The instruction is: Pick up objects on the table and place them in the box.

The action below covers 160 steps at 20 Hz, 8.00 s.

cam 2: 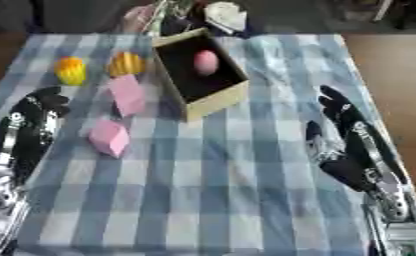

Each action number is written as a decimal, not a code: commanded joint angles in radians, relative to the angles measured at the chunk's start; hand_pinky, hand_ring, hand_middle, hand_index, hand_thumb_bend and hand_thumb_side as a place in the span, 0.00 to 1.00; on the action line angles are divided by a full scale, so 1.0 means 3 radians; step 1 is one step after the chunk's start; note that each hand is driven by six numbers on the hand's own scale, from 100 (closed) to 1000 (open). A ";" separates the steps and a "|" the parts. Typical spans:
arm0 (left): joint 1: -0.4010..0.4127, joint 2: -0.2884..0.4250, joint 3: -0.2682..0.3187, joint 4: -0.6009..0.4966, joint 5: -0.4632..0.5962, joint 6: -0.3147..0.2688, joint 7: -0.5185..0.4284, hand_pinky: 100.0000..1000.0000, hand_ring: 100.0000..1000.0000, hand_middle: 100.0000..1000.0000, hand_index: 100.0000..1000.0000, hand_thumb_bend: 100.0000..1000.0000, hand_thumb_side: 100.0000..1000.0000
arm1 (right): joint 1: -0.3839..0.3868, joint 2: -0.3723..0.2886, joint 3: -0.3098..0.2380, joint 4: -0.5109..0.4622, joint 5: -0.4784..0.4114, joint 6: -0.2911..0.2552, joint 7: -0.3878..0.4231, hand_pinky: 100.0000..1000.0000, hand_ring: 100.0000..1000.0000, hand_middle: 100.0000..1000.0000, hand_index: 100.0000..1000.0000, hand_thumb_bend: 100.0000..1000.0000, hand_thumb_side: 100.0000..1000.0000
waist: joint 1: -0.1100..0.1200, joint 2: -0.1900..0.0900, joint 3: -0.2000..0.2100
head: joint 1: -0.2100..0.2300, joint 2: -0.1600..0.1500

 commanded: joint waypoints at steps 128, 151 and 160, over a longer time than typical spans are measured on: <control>-0.2410 0.1535 -0.0925 0.1888 -0.2260 -0.0140 -0.2512 0.73 0.70 0.74 0.85 0.48 0.43 | -0.0017 -0.0083 0.0132 -0.0035 -0.0063 -0.0014 0.0195 1.00 1.00 1.00 1.00 0.00 0.34 | 0.0090 -0.0099 -0.0315 | 0.0028 0.0015; -0.2474 0.1313 -0.0855 0.2466 -0.2387 -0.0108 -0.2139 0.59 0.49 0.50 0.69 0.28 0.11 | -0.0017 -0.0076 0.0127 -0.0038 -0.0067 -0.0009 0.0193 1.00 1.00 1.00 1.00 0.00 0.34 | 0.0089 -0.0093 -0.0361 | 0.0014 0.0015; -0.2562 0.1543 -0.0761 0.1852 -0.2034 0.0015 -0.1889 0.58 0.47 0.48 0.68 0.20 0.09 | -0.0014 -0.0078 0.0133 -0.0031 -0.0064 -0.0015 0.0196 1.00 1.00 1.00 1.00 0.00 0.34 | 0.0086 -0.0104 -0.0356 | 0.0013 0.0015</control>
